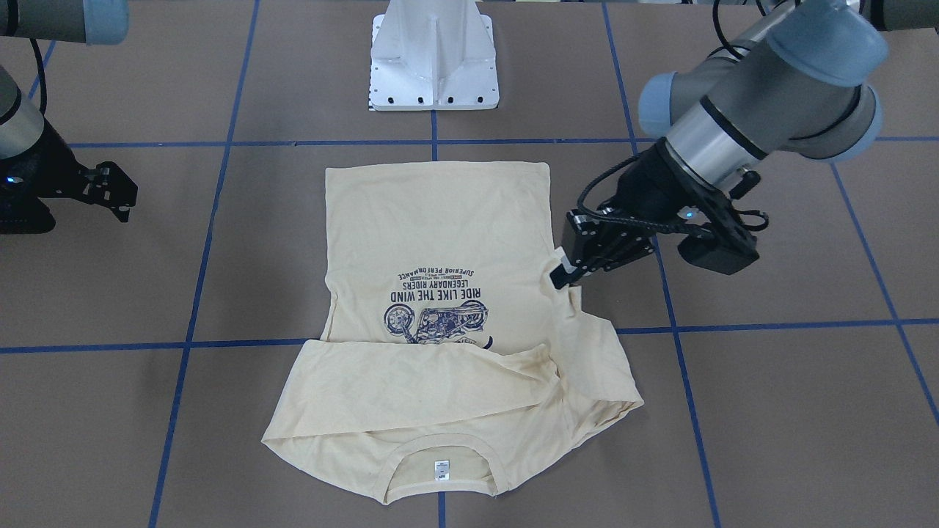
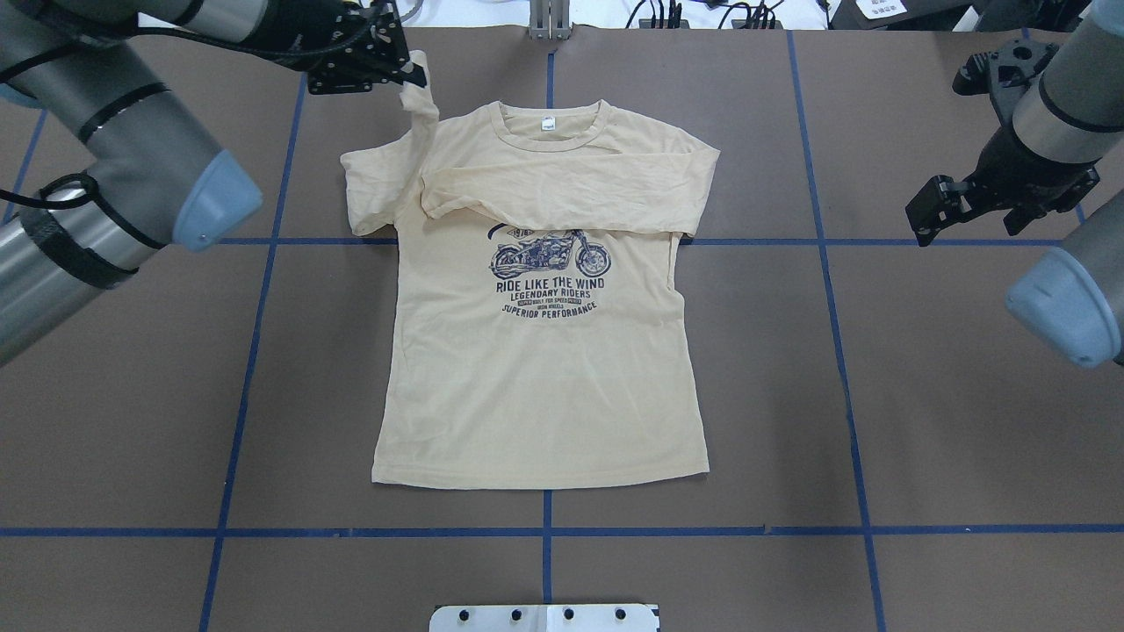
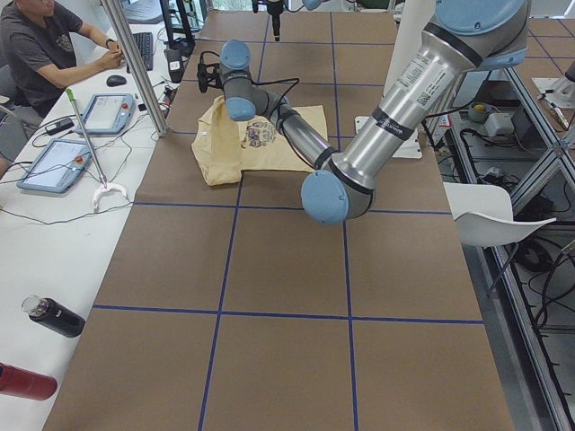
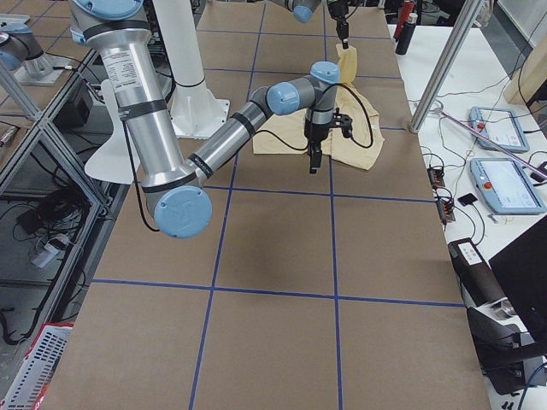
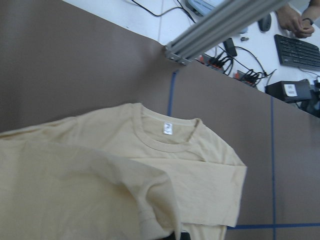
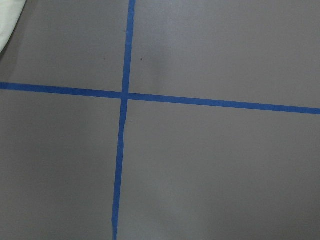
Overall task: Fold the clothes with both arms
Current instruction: 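Carry the other sleeve with the left gripper across toward the collar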
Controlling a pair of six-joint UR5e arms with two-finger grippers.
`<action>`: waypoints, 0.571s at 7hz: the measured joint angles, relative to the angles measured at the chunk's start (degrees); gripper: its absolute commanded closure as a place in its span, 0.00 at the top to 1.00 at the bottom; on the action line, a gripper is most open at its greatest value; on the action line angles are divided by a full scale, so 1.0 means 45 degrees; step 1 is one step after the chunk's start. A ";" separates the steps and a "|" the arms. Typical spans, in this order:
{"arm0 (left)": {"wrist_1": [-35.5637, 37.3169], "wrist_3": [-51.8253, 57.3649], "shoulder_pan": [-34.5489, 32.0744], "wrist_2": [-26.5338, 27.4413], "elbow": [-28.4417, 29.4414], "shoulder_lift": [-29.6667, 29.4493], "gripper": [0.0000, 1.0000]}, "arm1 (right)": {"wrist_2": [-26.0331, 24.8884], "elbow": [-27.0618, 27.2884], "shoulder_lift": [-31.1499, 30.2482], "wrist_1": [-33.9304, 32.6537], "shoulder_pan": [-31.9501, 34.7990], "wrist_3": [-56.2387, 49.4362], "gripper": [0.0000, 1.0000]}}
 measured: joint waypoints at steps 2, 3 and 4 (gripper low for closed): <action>-0.0078 -0.0921 0.0700 0.0006 0.1123 -0.1583 0.00 | -0.0011 0.0006 -0.0052 -0.0003 0.0006 0.0000 1.00; -0.0172 -0.1026 0.0913 0.0037 0.1745 -0.2188 0.00 | -0.0007 0.0007 -0.0054 -0.0006 0.0006 0.0009 1.00; -0.0489 -0.1106 0.1121 0.0095 0.2419 -0.2616 0.00 | -0.0004 0.0013 -0.0042 -0.0007 0.0007 0.0018 1.00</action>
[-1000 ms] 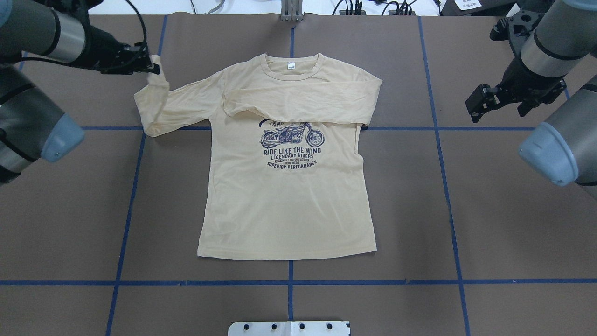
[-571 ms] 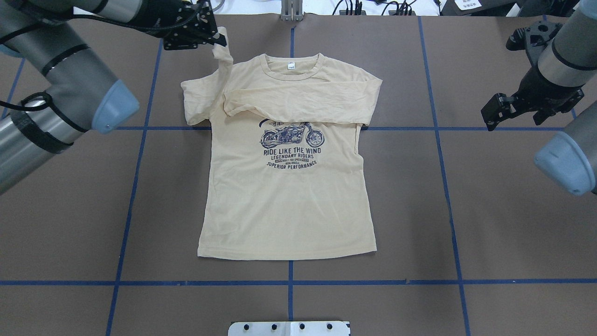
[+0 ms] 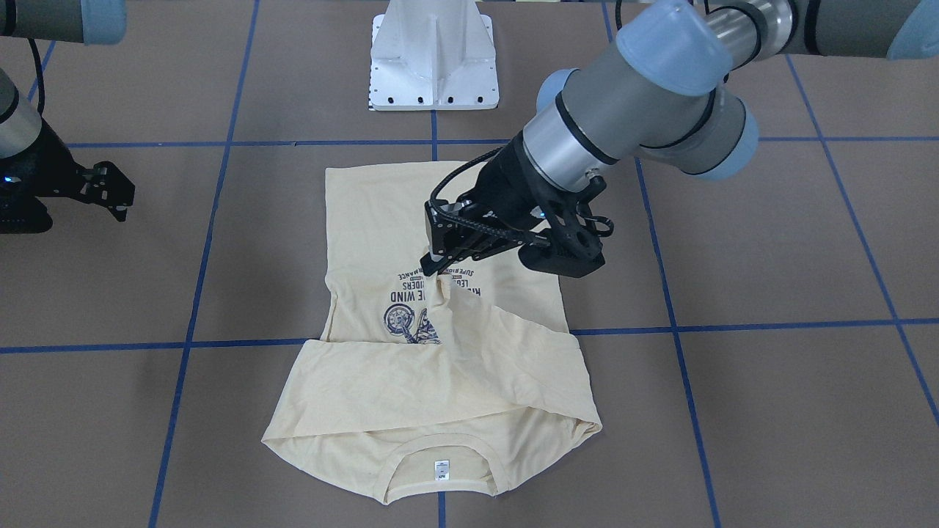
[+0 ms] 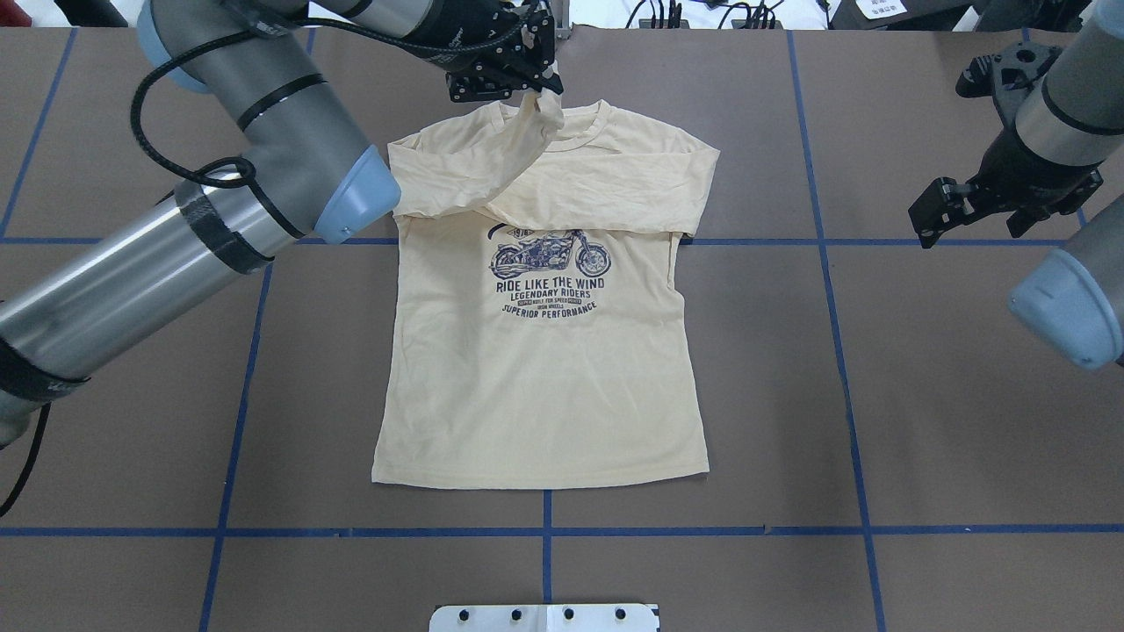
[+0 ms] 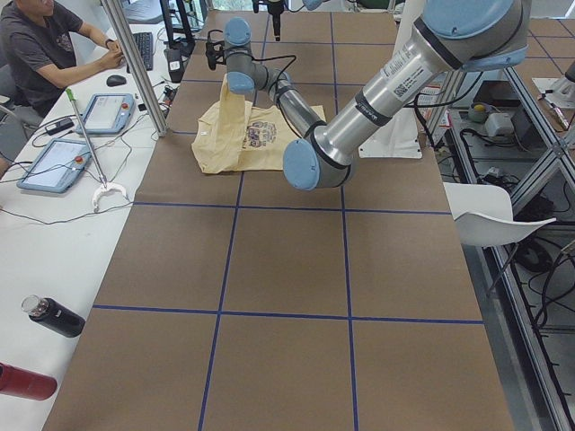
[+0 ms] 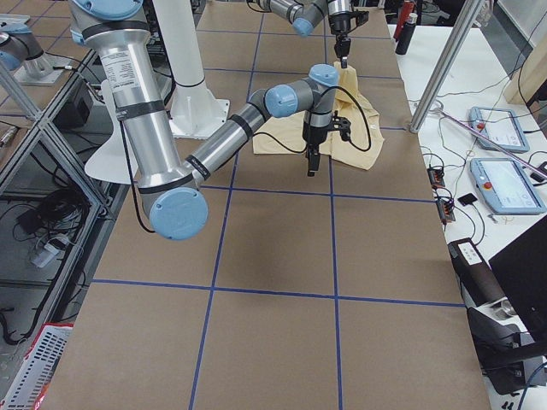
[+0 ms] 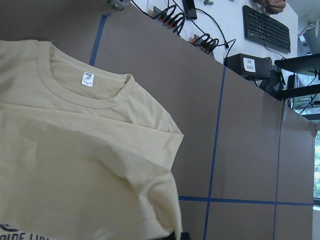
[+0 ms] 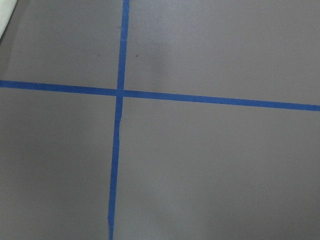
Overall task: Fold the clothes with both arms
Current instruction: 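Carry the other sleeve with the left gripper across toward the collar, then lay the sleeve over the shirt front and open the left gripper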
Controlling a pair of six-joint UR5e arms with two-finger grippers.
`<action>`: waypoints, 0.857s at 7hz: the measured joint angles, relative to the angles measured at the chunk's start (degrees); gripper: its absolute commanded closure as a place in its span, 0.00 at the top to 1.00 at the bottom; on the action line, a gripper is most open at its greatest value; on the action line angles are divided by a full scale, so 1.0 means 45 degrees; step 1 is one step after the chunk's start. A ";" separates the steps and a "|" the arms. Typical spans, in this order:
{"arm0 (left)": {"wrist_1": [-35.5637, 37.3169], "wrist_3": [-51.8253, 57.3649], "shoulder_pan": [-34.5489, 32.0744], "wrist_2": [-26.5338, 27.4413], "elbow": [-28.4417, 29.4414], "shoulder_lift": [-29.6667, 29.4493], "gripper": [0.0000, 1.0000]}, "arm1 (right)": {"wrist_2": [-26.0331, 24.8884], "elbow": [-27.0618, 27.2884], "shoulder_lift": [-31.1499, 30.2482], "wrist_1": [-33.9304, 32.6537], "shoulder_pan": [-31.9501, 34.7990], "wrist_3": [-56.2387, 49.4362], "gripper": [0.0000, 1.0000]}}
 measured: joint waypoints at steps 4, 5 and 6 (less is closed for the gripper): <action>-0.2530 -0.0085 0.1105 0.2199 0.3291 -0.0844 0.00 | -0.0016 -0.0076 0.0096 -0.0001 -0.0034 0.0034 1.00; -0.3040 -0.0050 0.1433 0.2784 0.4087 -0.1098 0.00 | -0.0017 -0.0099 0.0115 -0.0001 -0.0039 0.0047 1.00; -0.3427 -0.0005 0.1867 0.3480 0.4633 -0.1238 0.22 | -0.0018 -0.0135 0.0139 -0.0001 -0.0038 0.0053 1.00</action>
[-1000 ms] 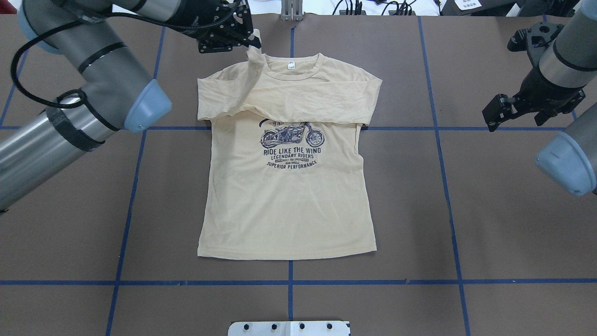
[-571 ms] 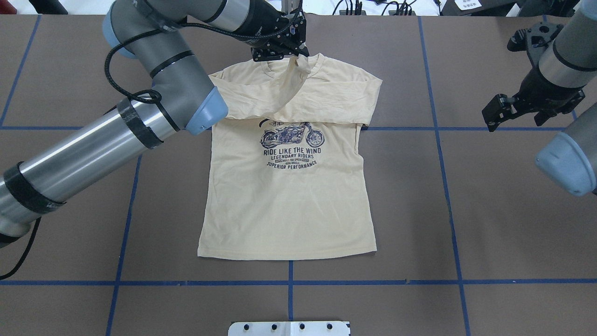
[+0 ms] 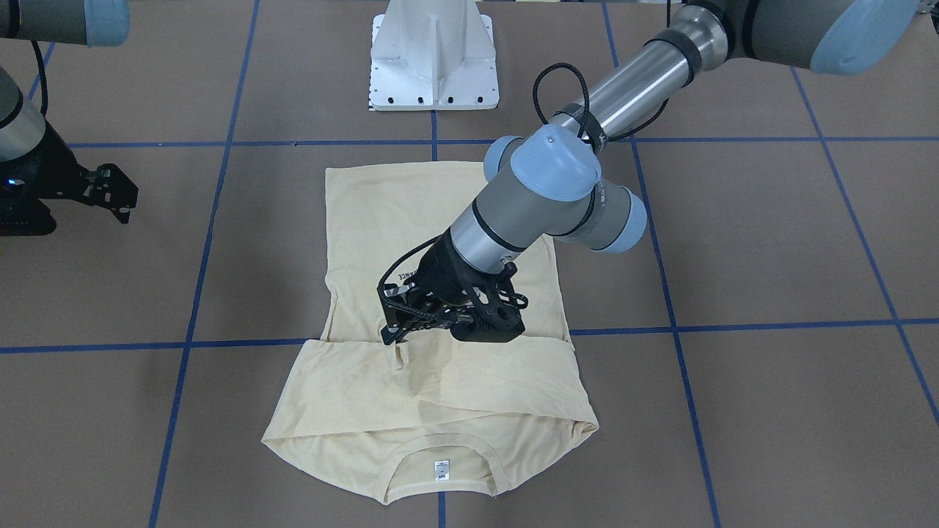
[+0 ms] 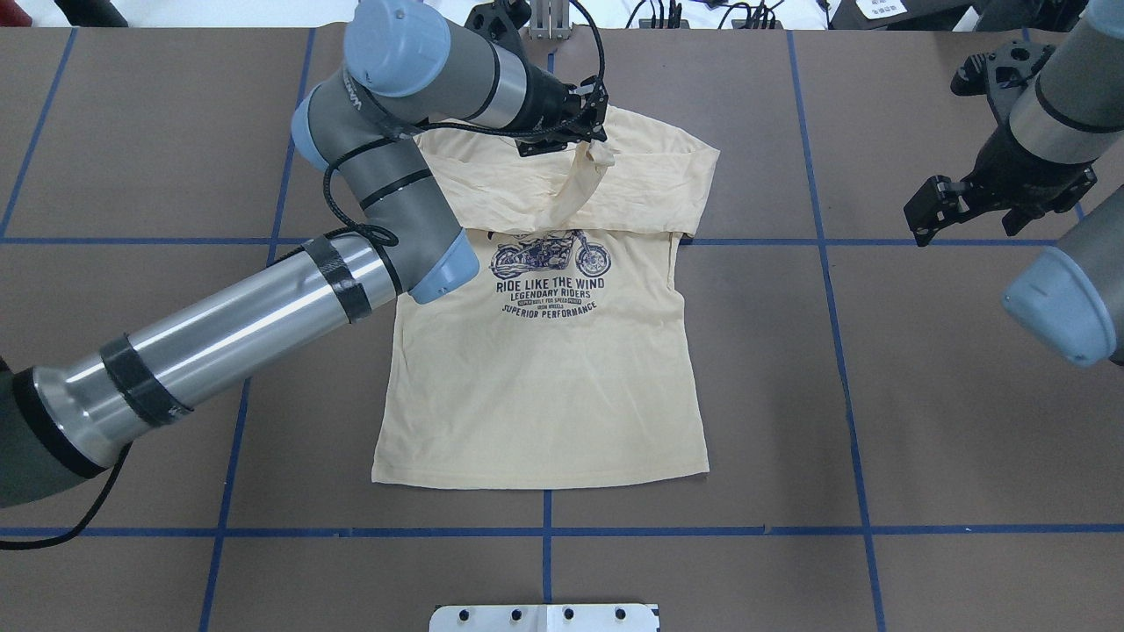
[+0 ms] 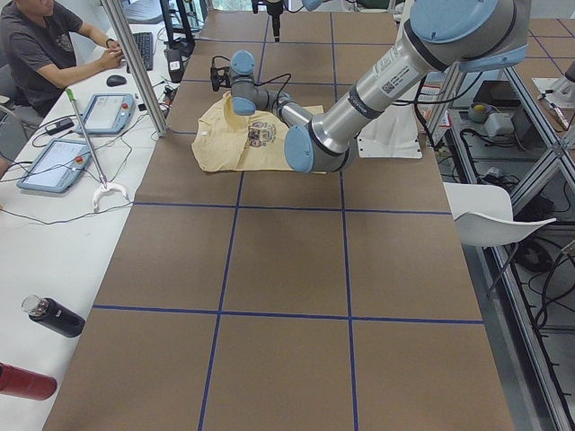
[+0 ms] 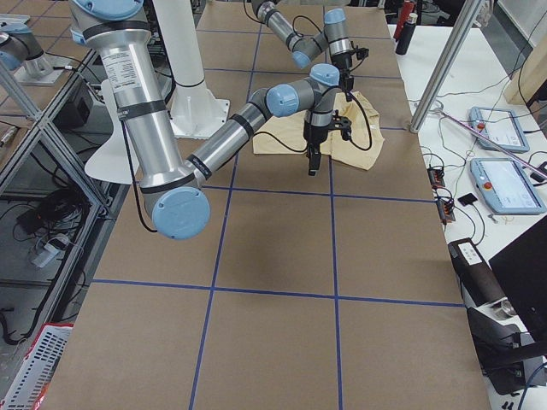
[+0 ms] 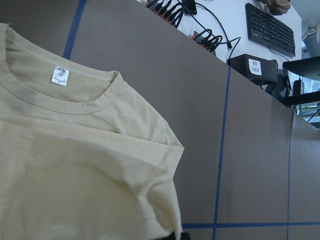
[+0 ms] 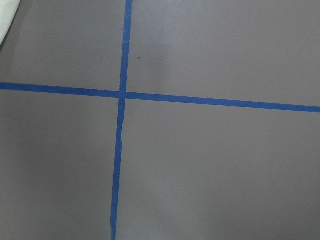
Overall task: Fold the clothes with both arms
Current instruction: 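Lay the sleeve over the shirt front and open the left gripper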
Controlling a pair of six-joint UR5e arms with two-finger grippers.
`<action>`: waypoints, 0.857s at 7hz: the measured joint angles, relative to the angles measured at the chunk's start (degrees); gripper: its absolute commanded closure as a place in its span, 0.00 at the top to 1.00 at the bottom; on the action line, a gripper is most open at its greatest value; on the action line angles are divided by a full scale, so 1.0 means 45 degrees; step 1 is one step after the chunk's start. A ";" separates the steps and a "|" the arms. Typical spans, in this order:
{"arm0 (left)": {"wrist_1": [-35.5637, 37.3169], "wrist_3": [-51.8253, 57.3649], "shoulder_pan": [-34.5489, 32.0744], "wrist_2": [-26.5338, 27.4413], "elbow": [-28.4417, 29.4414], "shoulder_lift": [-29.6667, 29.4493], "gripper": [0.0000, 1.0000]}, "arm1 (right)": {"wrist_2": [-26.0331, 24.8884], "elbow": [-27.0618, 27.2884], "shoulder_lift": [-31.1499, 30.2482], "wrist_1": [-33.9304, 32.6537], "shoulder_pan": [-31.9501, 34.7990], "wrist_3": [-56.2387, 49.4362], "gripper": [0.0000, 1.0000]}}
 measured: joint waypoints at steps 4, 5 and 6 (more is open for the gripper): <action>-0.1659 0.0094 0.1873 0.2726 0.0550 -0.0263 1.00 | 0.0000 -0.0176 0.0092 0.0028 -0.0010 0.0022 1.00; -0.2007 0.0285 0.1998 0.3002 0.0596 -0.0280 1.00 | 0.0003 -0.0180 0.0105 0.0047 -0.0014 0.0060 1.00; -0.2123 0.0708 0.1925 0.3059 0.0613 -0.0256 1.00 | 0.0017 -0.0183 0.0118 0.0101 -0.0018 0.0090 1.00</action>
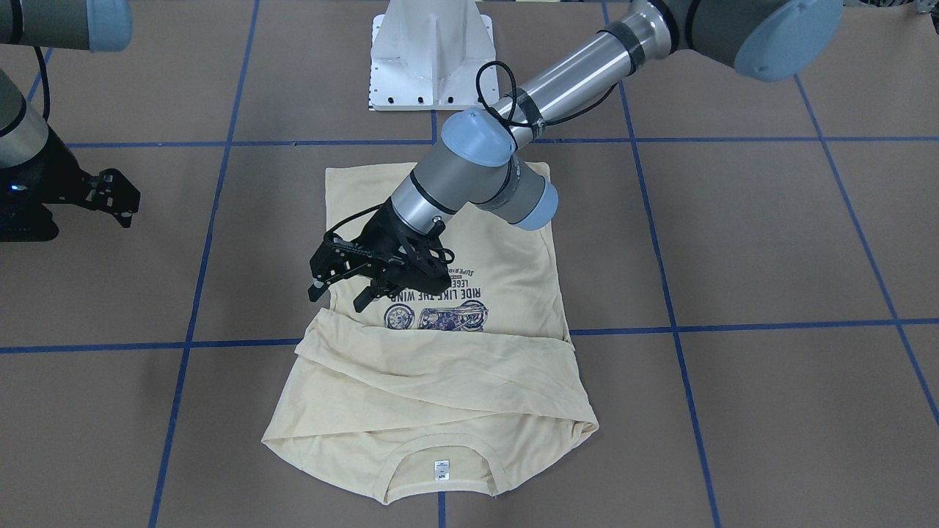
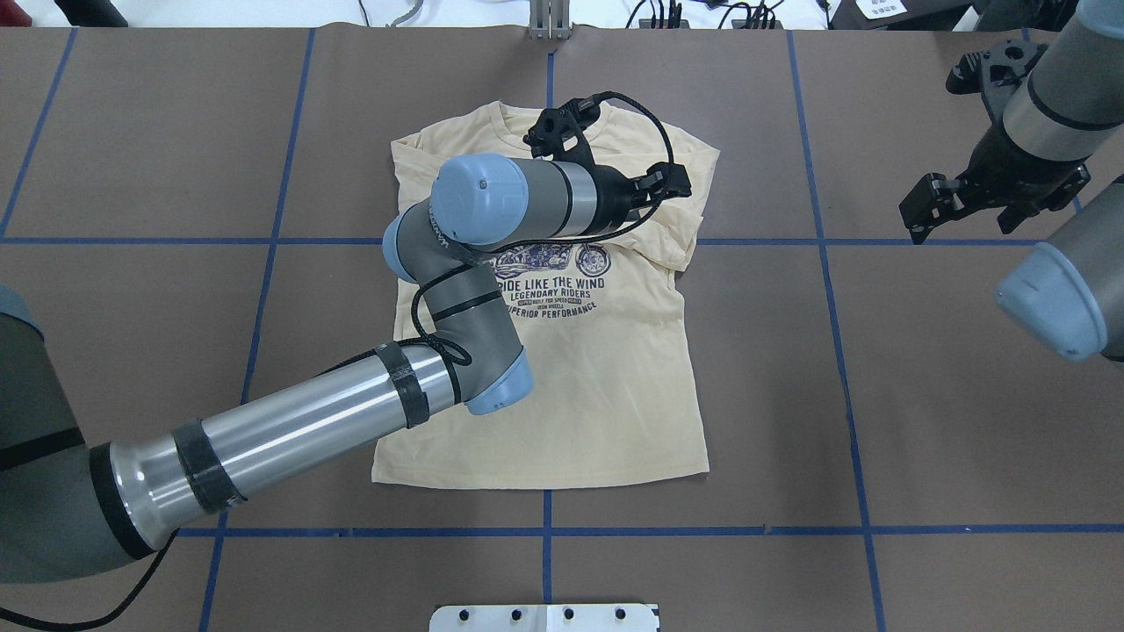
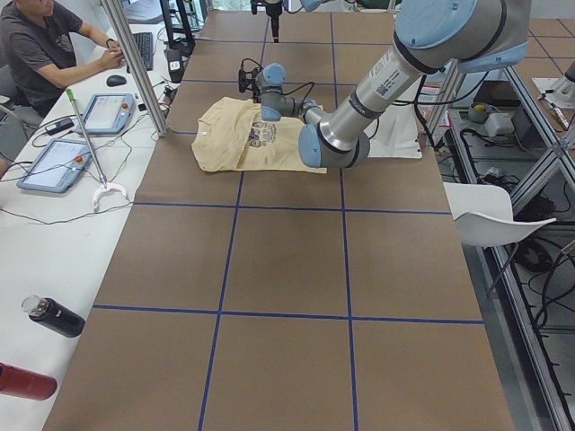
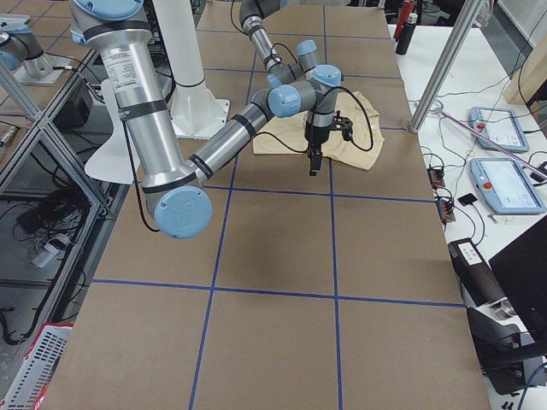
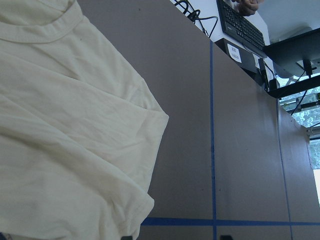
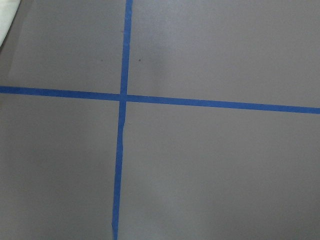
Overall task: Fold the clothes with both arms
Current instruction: 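Lay the sleeve over the shirt front and open the left gripper, then move both grippers down to the shirt's side edges near the hem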
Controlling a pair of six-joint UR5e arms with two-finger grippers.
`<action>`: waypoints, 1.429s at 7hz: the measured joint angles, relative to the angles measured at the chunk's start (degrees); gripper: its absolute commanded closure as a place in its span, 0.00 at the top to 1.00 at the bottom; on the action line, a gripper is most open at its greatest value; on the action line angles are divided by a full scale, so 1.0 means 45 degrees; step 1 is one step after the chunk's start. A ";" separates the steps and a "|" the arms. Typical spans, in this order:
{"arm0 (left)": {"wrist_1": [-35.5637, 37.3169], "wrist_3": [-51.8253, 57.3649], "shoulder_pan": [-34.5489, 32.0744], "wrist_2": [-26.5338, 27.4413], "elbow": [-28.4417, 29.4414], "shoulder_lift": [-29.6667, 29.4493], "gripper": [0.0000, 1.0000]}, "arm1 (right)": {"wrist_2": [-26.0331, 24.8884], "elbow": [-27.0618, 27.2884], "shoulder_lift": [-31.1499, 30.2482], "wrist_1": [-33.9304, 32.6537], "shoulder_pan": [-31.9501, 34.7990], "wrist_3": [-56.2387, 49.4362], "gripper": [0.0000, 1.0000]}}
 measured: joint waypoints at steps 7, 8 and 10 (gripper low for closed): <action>0.4185 0.1368 -0.2061 -0.3788 -0.6766 0.5211 1.00 | 0.1802 -0.0422 0.1288 0.3895 -0.1558 0.5072 1.00; 0.5304 0.1785 -0.2098 -0.3831 -0.8281 0.6375 1.00 | 0.1813 -0.0443 0.1242 0.4489 -0.1971 0.6031 1.00; 0.6496 0.2182 -0.1834 -0.3503 -1.0414 0.8392 1.00 | 0.1667 -0.0387 0.0961 0.5211 -0.3015 0.7038 1.00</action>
